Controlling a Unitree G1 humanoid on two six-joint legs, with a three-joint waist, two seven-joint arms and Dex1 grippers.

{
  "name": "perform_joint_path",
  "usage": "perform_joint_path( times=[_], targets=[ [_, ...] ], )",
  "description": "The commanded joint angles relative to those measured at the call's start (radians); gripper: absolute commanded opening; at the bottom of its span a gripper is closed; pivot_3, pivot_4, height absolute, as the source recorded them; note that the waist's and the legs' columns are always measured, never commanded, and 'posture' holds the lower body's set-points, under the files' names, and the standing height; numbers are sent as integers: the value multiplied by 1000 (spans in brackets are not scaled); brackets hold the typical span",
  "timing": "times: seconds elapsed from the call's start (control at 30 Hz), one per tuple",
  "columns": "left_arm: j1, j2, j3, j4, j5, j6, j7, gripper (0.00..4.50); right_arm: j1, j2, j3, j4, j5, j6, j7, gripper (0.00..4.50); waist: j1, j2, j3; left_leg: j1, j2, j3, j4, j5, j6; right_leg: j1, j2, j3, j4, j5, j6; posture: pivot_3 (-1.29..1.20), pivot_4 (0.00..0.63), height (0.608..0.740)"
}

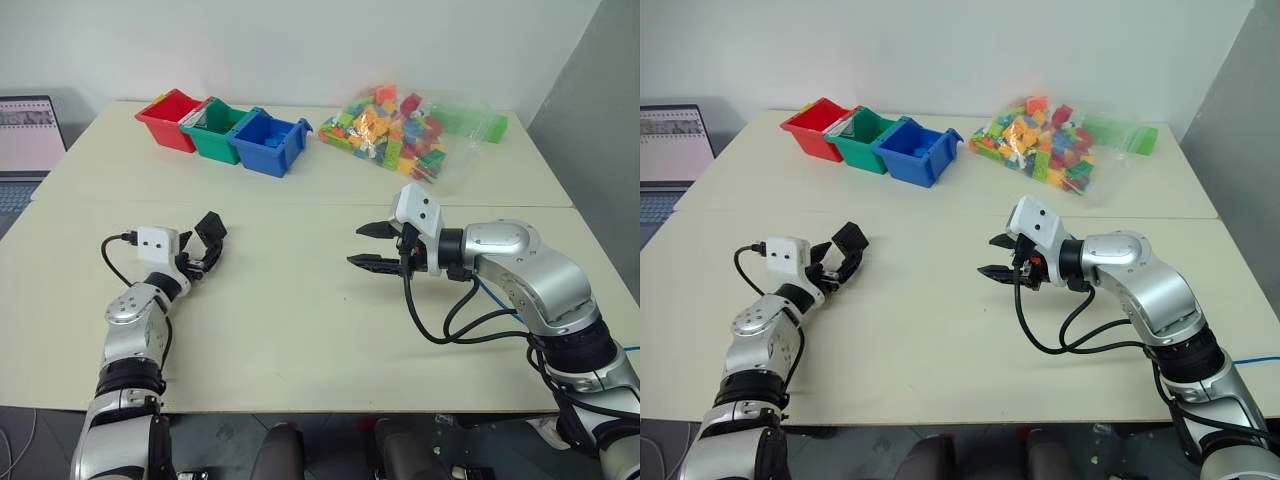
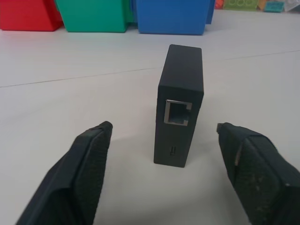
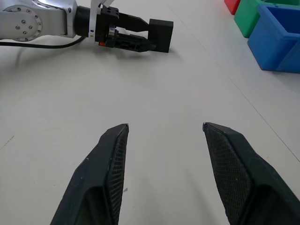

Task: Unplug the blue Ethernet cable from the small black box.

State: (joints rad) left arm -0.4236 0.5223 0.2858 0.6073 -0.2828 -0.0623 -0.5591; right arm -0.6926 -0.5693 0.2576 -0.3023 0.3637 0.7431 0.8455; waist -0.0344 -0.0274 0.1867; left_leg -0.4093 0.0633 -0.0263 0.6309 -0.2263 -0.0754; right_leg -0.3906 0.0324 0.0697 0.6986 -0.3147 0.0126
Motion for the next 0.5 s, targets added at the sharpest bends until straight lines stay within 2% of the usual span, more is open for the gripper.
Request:
perform_joint_path(
  times=[0.03, 0.17, 0.27, 0.33, 0.5],
  targets=[
    [108, 40, 49, -292, -55, 188, 51, 4455, 2, -7, -27, -34, 3, -9, 0, 2686, -1, 0, 0, 0, 0, 0, 0, 0, 0, 0, 0, 0, 0, 0, 0, 0, 150, 740],
    [265, 143, 23, -608, -47, 479, 62, 4455, 43, -21, -70, -44, 31, 9, -1, 2686, -1, -1, 0, 0, 1, -1, 0, 0, 0, 0, -1, 0, 0, 0, 0, 0, 150, 740],
    [330, 219, 50, -777, -52, 552, 45, 4455, 73, -42, -115, -49, 61, 9, 20, 2686, 3, -1, 0, 0, 1, -3, 0, 0, 0, 0, -1, 1, 0, 0, 0, 0, 150, 740],
    [362, 267, 112, -849, -123, 572, -30, 4455, 101, -67, -151, -41, 84, -8, 51, 2686, 6, -1, 0, 0, 0, -4, 0, 0, 0, 1, -1, 0, 0, 0, 0, 0, 150, 740],
    [426, 380, 200, -909, -211, 601, -208, 4455, 142, -124, -222, 29, 94, -103, 120, 2686, 1, -1, 0, 2, 0, -1, -1, 0, 0, 1, -1, 0, 0, -1, 1, 0, 150, 740]
  ],
)
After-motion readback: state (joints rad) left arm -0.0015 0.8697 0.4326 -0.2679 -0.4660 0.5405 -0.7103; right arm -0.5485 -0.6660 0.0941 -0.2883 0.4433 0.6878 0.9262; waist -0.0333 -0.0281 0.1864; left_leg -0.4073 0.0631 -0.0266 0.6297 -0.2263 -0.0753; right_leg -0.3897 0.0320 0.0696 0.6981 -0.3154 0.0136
